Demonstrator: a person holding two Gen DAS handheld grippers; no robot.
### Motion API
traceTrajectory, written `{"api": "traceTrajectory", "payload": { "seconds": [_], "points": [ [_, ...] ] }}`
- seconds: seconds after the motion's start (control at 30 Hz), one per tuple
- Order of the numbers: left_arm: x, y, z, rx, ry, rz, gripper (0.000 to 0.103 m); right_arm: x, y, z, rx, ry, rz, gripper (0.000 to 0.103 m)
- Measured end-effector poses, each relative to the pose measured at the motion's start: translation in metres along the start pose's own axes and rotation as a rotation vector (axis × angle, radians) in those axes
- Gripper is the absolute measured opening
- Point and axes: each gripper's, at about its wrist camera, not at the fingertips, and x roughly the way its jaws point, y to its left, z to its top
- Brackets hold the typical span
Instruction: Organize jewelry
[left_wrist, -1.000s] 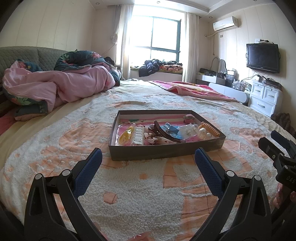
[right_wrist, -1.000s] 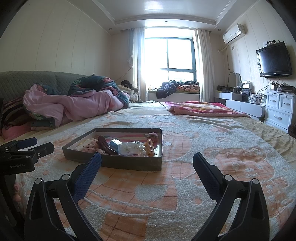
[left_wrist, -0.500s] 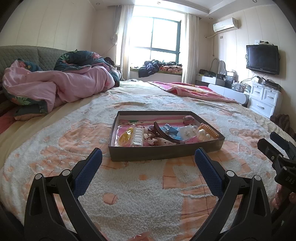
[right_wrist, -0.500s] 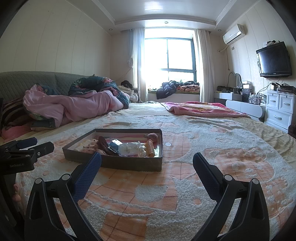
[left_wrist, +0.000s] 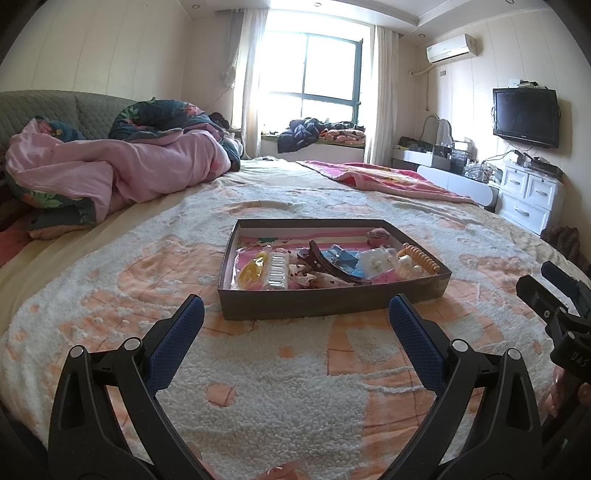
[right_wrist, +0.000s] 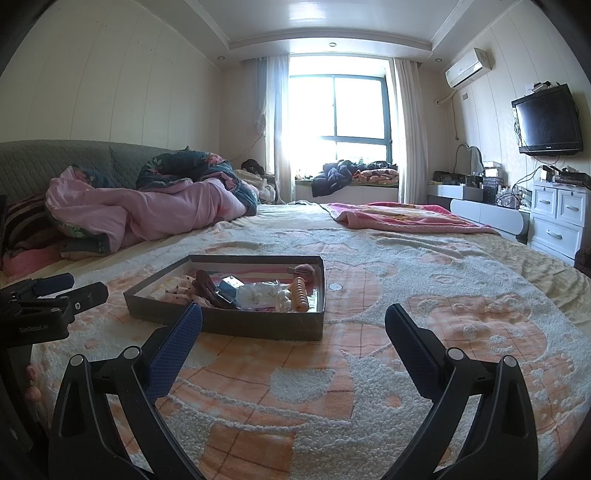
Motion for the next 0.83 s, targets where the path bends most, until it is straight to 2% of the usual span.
{"api": "traceTrajectory", "payload": {
  "seconds": [0.23, 0.5, 0.63, 0.7, 0.73, 0.77, 0.83],
  "points": [
    [-0.001, -0.001, -0.003, 0.009, 0.004, 0.02, 0.092, -0.001, -0.002, 0.001, -0.004, -0.006, -0.008, 0.097],
    [0.005, 0.01, 0.0, -0.032, 0.025, 0.033, 0.092, 0.001, -0.01, 0.001, 0.008, -0.007, -0.022, 0.097],
    [0.023, 0.035, 0.008, -0.072, 0.063, 0.097, 0.092, 0.022, -0.039, 0.013, 0.065, 0.033, -0.084, 0.097],
    [0.045, 0.068, 0.019, -0.108, 0.106, 0.146, 0.092, 0.052, -0.073, 0.025, 0.107, 0.093, -0.172, 0.097],
    [0.056, 0.083, 0.023, -0.127, 0.136, 0.198, 0.092, 0.068, -0.089, 0.029, 0.128, 0.135, -0.213, 0.097],
    [0.071, 0.106, 0.03, -0.166, 0.173, 0.25, 0.092, 0.092, -0.113, 0.036, 0.157, 0.203, -0.268, 0.097],
    [0.101, 0.144, 0.04, -0.214, 0.237, 0.304, 0.092, 0.143, -0.153, 0.039, 0.168, 0.365, -0.382, 0.097]
  ]
}}
